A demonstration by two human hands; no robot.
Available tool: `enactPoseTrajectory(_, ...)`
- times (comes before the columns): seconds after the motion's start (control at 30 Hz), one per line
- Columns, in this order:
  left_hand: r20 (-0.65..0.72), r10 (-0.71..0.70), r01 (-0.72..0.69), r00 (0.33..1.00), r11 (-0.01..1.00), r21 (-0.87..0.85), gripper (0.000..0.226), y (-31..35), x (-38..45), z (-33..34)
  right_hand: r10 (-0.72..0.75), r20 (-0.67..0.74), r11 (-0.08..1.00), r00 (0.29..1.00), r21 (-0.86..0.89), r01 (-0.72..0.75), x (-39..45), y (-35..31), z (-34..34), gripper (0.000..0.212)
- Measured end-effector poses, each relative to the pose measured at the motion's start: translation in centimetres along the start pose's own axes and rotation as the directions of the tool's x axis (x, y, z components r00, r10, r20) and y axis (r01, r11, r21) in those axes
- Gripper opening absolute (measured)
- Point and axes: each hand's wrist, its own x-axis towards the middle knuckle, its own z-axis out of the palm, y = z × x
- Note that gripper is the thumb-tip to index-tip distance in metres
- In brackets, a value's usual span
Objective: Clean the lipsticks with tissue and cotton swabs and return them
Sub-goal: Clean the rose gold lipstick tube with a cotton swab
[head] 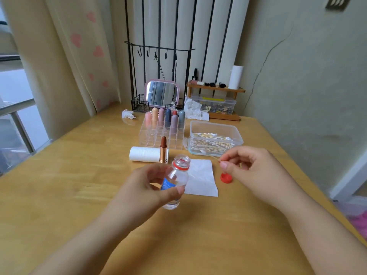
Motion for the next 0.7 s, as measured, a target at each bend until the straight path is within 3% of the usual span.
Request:
enactPoseTrajectory(0.1,-0.017,-0.031,0.031,0.999,0.999,-0.035,0.056,0.0,-0.4,-1.7,0.071,0.046,0.997,0.996,0.021,-0.072,0.4,0.3,0.5,0.015)
enactPoseTrajectory(0.3,-0.191,-0.024,0.000,0.981,0.992,-0.127,0.021,-0.4,1.9,-6.3,0.149,0.074,0.988,0.986,0.027,-0.152,2.6,0.3,2.8,0.009)
enactPoseTrajectory(0.47,-0.319,-0.020,0.001,0.948,0.998,-0.059,0.033,-1.6,6.4,-10.6,0.184,-0.029,0.982,0.983,-0.027,-0.185,5.3,0.7,4.0,0.007)
enactPoseTrajectory(0.57,-0.340,-0.059,0.053,0.939,0.998,-0.029,0.038,-3.0,9.2,-12.0,0.217,-0.041,0.976,0.975,-0.024,-0.218,6.4,1.1,4.8,0.007)
enactPoseTrajectory(0.7,-0.329,-0.118,0.114,0.937,0.993,-0.031,0.021,-5.2,12.1,-12.0,0.239,-0.037,0.970,0.970,-0.036,-0.240,7.4,1.8,6.0,0.009)
